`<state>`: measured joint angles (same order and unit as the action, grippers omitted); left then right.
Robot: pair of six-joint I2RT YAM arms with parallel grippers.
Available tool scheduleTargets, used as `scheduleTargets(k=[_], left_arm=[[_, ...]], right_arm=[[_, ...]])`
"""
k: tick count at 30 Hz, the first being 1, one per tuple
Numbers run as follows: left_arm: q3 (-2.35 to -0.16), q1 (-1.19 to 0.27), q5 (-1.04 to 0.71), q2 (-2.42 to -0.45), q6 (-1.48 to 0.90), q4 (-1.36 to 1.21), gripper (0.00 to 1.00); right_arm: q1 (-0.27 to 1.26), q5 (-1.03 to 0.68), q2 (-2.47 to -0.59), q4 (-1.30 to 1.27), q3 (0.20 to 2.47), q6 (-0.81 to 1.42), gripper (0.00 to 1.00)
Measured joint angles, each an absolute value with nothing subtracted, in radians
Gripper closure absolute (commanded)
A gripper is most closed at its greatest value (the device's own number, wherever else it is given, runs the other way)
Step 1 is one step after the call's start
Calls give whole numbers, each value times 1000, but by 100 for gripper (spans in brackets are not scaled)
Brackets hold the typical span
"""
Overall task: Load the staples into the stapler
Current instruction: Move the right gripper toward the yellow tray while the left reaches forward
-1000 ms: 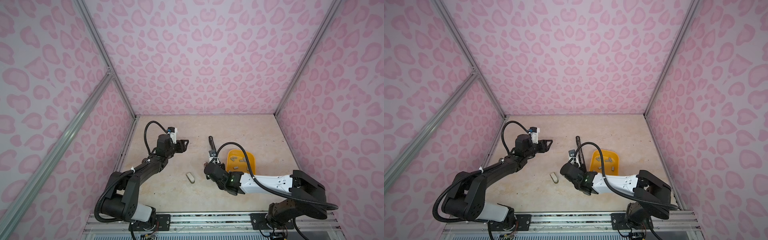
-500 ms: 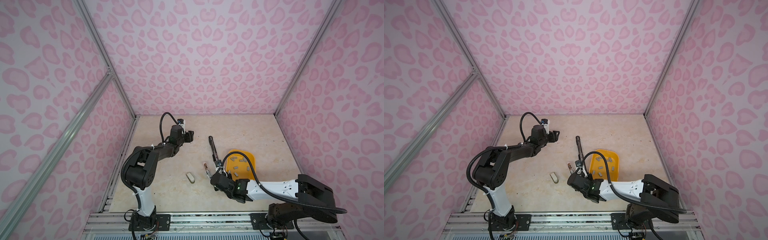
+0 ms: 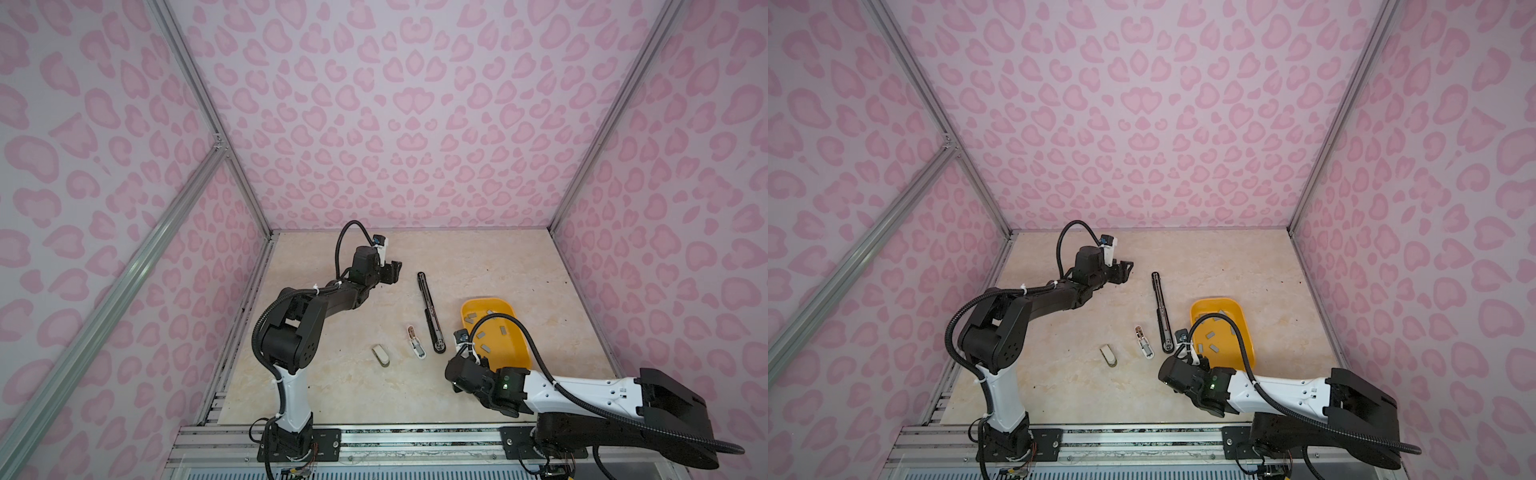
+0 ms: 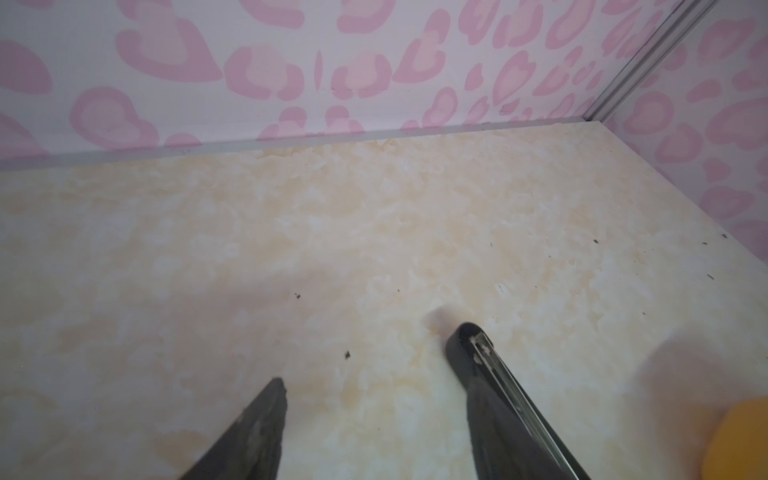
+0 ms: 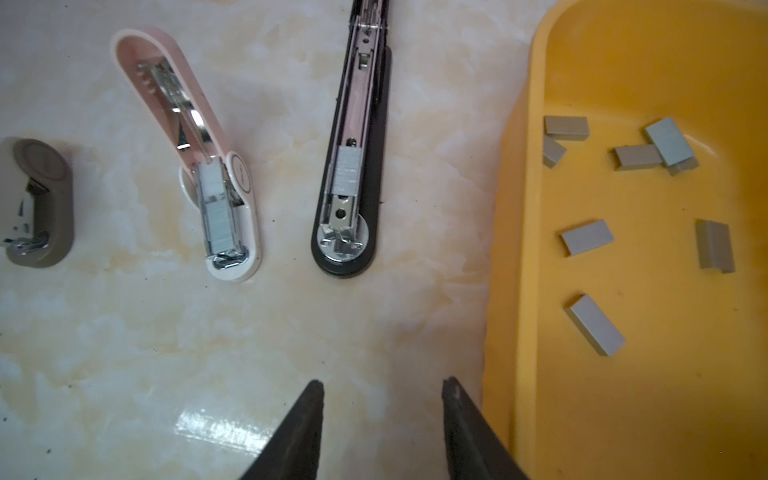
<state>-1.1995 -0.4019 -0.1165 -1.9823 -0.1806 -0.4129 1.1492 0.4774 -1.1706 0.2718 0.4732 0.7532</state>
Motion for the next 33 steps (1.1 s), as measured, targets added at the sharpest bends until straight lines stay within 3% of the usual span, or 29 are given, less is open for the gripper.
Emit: scheduleTargets(k=[3,4,5,6,15,33], left_arm=[[-1392,-406,-49,-2080,-165,-316,37],[-1442,-414,-9,-2102,-158,-307,34],[-1483,-427,28,-2119,-143,-296,12],[-1510,-442,48,-2131,-125,-284,1],[-1790,-527,261,-2303,27,-81,3],[-1732,-505,356,-2301,45,-81,3]], right_arm=[[1144,485,-1167,278,474,756,52],[1143,490,-1167,279,474,756,52],[1141,495,-1167,278,475,756,52],[1139,497,-1167,277,476,756,52],[1077,492,-1124,229,444,719,51],[1025,467,-1024,149,400,635,50]])
